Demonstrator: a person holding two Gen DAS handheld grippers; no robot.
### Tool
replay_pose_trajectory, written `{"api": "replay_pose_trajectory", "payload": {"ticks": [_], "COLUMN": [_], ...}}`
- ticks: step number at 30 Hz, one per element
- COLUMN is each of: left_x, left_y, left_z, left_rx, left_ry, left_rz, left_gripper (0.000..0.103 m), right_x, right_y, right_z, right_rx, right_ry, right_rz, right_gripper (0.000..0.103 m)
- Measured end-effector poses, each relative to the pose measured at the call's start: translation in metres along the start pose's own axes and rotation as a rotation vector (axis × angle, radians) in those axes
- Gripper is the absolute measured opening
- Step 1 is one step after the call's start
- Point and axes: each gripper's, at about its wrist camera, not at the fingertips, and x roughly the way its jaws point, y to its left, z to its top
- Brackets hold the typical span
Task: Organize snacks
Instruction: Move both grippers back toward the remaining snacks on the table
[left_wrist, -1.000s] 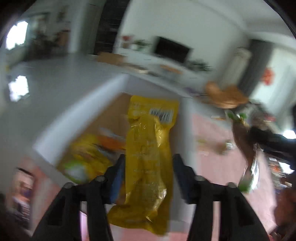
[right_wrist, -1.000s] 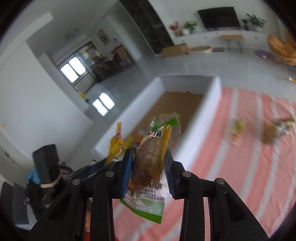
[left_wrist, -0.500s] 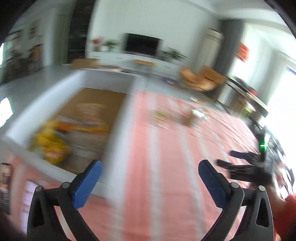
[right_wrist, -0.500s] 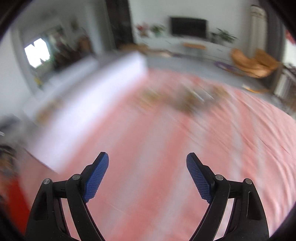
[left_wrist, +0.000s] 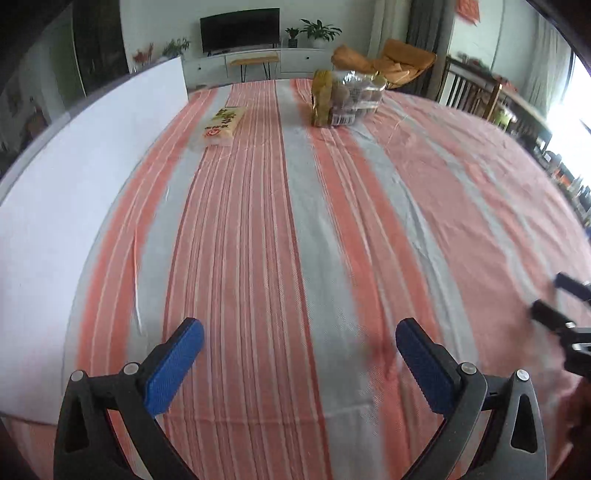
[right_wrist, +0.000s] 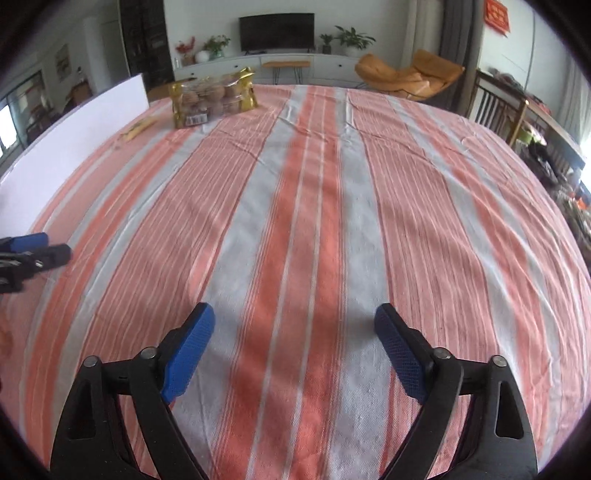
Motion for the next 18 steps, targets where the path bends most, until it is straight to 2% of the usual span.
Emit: {"api": "replay_pose_trajectory", "payload": {"ticks": [3, 18], "left_x": [0.0008, -0.0046], "left_y": [-0.0038, 0.003], "left_z": [-0.0046, -0.0058], "left_rx": [-0.001, -0.004], "left_ry": [-0.046, -0.045], "left_rz": [0.0, -0.003], "left_gripper": [0.103, 0.103], "right_x": [0.0043, -0.0009], "right_y": [0.002, -0.0005], "right_z": [0.0031, -0.0031], "right_rx": [-0.013, -0.009], "right_ry": [0.004, 0.003], "right_rz": [-0.01, -0.008], "right_gripper": [0.095, 0.096]}}
